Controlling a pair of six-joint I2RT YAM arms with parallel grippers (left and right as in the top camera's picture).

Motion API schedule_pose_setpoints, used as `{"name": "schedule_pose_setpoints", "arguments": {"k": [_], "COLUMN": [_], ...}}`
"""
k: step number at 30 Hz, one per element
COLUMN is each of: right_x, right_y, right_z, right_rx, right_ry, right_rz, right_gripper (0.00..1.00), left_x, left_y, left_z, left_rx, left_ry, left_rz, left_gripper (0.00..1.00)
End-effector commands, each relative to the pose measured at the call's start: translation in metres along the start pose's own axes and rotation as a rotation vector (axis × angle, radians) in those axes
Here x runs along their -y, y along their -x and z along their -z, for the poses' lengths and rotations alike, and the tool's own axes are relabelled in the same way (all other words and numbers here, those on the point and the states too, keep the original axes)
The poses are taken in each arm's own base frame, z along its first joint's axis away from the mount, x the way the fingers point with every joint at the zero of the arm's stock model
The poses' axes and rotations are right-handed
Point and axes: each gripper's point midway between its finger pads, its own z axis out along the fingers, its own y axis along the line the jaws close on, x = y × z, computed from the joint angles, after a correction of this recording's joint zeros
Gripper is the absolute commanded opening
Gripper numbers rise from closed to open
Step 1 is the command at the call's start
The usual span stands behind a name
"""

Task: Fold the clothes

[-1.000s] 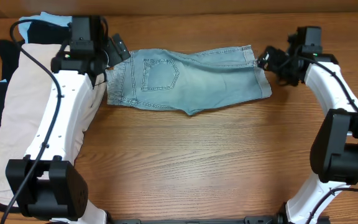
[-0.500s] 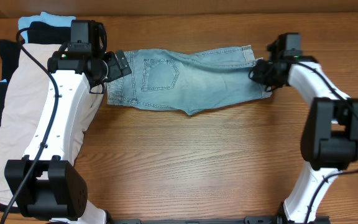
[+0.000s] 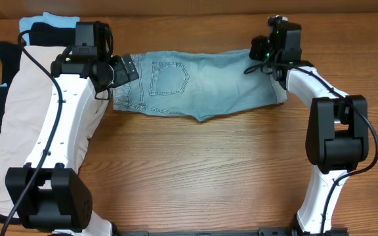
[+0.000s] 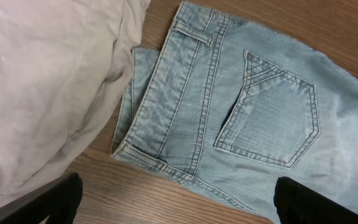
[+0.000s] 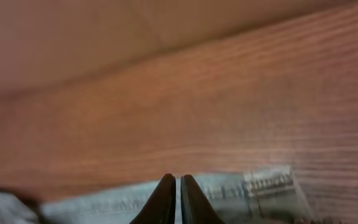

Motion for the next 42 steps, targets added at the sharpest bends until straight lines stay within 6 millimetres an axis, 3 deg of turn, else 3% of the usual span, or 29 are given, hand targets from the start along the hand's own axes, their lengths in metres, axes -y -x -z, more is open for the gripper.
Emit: {"name": "schedule_pose_setpoints", "arguments": {"k": [1, 3, 4, 6, 7, 9, 13, 15, 18, 20, 21, 22, 29, 33, 36, 37, 38, 42], "right_x": [0.006, 0.020, 0.025, 0.033, 0.035, 0.044, 0.072, 0.087, 0.094, 0.095, 0.091, 0.090, 0.078, 0.069, 0.066, 0.069, 0.072, 0.096], "right_y": [0.004, -0.003, -0.005, -0.011, -0.014, -0.015, -0.024, -0.042, -0.068, -0.084, -0.106, -0.114, -0.151, -0.156, -0.155, -0.152, -0.149, -0.129], "right_z": [0.002, 0.011, 0.015, 0.034, 0.045, 0.067, 0.100, 0.113, 0.119, 0.120, 0.118, 0.118, 0.105, 0.095, 0.092, 0.091, 0.093, 0.111], "right_rx": [-0.016, -0.080, -0.102, -0.183, -0.217, -0.269, -0.346, -0.419, -0.496, -0.530, -0.572, -0.586, -0.599, -0.568, -0.555, -0.546, -0.542, -0.521], "right_ry": [-0.019, -0.060, -0.074, -0.078, -0.069, -0.073, -0.136, -0.173, -0.186, -0.189, -0.184, -0.185, -0.177, -0.142, -0.137, -0.138, -0.143, -0.177], "right_rz": [-0.066, -0.096, -0.109, -0.156, -0.181, -0.237, -0.326, -0.355, -0.362, -0.371, -0.377, -0.380, -0.397, -0.384, -0.370, -0.373, -0.382, -0.451], "right_gripper": [0.08, 0.08, 0.16, 0.67, 0.81, 0.98, 1.00, 1.00, 1.00, 0.98, 0.93, 0.91, 0.79, 0.64, 0.33, 0.10, 0.04, 0.04], "left_x": [-0.002, -0.002, -0.002, -0.002, -0.002, -0.002, -0.002, -0.002, -0.002, -0.001, 0.001, 0.001, 0.007, 0.004, 0.003, 0.003, 0.003, 0.003], "left_y": [-0.006, -0.006, -0.006, -0.005, -0.006, -0.006, -0.006, -0.007, -0.011, -0.013, -0.017, -0.019, -0.034, -0.040, -0.041, -0.041, -0.041, -0.041], "left_z": [-0.007, -0.007, -0.007, -0.007, -0.007, -0.007, -0.008, -0.010, -0.015, -0.019, -0.025, -0.029, -0.047, -0.052, -0.053, -0.053, -0.053, -0.052], "left_rx": [-0.015, -0.015, -0.014, -0.013, -0.013, -0.016, -0.017, -0.024, -0.044, -0.057, -0.082, -0.095, -0.176, -0.202, -0.206, -0.206, -0.206, -0.209], "left_ry": [0.015, 0.015, 0.015, 0.015, 0.015, 0.016, 0.016, 0.018, 0.014, 0.010, 0.000, -0.001, -0.040, -0.027, -0.024, -0.025, -0.025, -0.023], "left_rz": [-0.028, -0.028, -0.028, -0.028, -0.028, -0.028, -0.028, -0.027, -0.027, -0.026, -0.025, -0.024, -0.017, -0.013, -0.013, -0.013, -0.013, -0.016], "left_gripper": [1.00, 1.00, 1.00, 1.00, 1.00, 1.00, 1.00, 1.00, 1.00, 1.00, 1.00, 1.00, 1.00, 1.00, 1.00, 1.00, 1.00, 1.00]}}
